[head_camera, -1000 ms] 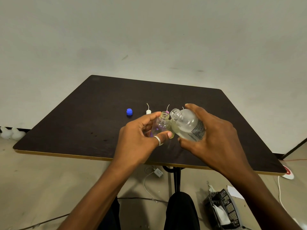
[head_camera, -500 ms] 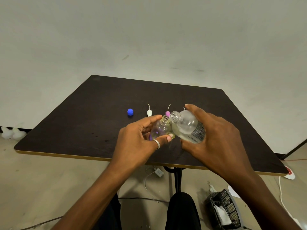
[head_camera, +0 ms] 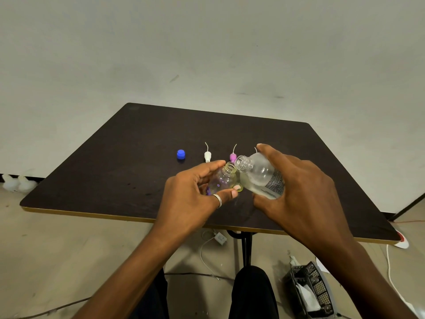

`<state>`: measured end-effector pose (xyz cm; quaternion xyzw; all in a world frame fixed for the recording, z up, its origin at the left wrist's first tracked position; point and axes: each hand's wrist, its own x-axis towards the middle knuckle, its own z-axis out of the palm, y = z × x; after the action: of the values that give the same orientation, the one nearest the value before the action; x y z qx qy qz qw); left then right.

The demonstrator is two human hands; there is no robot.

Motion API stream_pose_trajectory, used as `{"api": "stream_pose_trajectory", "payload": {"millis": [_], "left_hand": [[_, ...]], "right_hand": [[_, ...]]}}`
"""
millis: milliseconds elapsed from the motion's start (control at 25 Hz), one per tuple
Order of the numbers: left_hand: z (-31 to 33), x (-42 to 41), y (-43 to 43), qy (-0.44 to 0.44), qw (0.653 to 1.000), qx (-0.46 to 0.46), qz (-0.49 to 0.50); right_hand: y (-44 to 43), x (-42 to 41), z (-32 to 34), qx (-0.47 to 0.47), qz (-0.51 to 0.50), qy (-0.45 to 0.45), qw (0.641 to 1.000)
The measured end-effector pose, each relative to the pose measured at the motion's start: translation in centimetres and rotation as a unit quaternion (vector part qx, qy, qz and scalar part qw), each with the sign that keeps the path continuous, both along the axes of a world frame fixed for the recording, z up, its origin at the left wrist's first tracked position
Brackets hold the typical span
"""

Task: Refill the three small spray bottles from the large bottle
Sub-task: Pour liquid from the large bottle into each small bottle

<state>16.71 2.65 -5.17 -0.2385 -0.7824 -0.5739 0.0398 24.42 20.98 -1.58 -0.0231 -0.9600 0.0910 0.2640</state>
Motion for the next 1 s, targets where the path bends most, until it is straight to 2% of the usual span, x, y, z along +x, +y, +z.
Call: {"api": "stream_pose_trajectory", "payload": {"millis": [1000], "left_hand": [[-0.19, 0.02, -0.02, -0.012, 1.0, 0.006, 0.004]], "right_hand": [[-0.17, -0.01, -0.18, 0.066, -0.031, 0.023, 0.997]]}}
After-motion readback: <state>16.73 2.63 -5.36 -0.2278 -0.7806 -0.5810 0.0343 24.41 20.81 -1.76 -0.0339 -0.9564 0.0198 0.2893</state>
